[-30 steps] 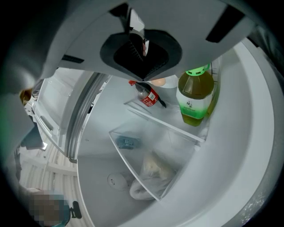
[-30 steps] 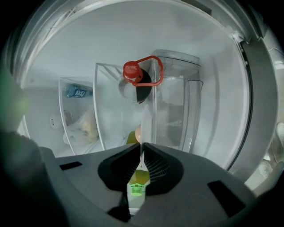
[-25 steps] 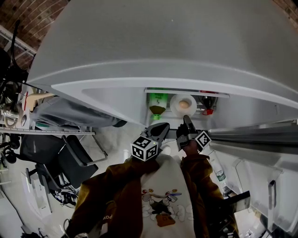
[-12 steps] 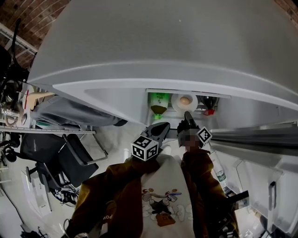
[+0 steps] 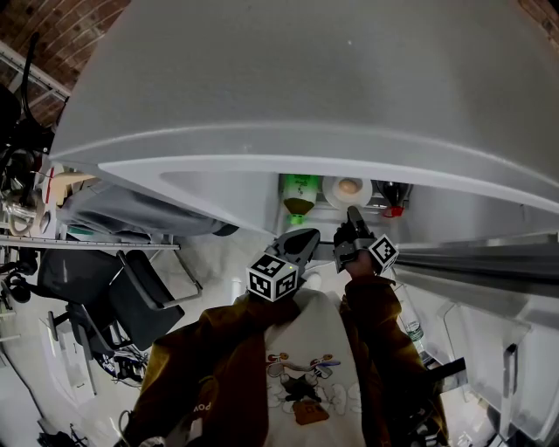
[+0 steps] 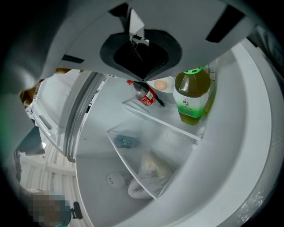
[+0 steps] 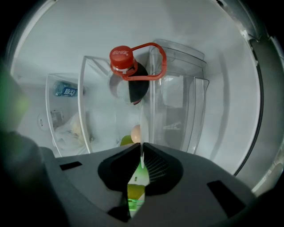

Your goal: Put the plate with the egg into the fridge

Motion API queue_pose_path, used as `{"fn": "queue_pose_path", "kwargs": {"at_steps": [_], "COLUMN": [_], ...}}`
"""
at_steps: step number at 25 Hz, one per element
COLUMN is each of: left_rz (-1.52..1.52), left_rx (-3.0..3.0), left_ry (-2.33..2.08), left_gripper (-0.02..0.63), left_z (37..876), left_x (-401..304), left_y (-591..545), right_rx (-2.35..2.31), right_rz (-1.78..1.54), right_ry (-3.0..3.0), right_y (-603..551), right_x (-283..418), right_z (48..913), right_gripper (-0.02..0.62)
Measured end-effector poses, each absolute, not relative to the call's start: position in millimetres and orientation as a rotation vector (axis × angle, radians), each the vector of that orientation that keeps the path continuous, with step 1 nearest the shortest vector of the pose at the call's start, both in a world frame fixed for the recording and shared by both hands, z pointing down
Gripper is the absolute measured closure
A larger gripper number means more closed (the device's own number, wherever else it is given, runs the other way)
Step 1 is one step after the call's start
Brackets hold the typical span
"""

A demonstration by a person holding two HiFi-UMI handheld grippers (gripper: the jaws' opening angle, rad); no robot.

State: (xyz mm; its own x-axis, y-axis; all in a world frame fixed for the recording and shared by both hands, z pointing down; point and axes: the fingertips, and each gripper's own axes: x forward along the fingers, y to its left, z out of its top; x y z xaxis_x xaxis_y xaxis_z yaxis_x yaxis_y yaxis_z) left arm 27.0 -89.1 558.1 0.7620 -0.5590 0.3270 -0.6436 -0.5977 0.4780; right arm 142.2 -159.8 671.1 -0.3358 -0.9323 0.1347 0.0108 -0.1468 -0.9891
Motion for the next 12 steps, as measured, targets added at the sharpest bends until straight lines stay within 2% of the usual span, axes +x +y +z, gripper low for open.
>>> {"fn": "queue_pose_path", "kwargs": {"at_steps": [12], "left_rz": [0.189], "left_rx": [2.376], "left_ry": [-0.897], "left_gripper": [0.600], "left_z": [555.6], "left_x": [26.3], "left_y": [-94.7], "right_rx": [-1.153], "right_rz": [-1.589], "right_ry": [1.385], "right_y": [-173.3], "right_x": [139.6], "right_z": [668.0], "right_gripper": [0.577]}}
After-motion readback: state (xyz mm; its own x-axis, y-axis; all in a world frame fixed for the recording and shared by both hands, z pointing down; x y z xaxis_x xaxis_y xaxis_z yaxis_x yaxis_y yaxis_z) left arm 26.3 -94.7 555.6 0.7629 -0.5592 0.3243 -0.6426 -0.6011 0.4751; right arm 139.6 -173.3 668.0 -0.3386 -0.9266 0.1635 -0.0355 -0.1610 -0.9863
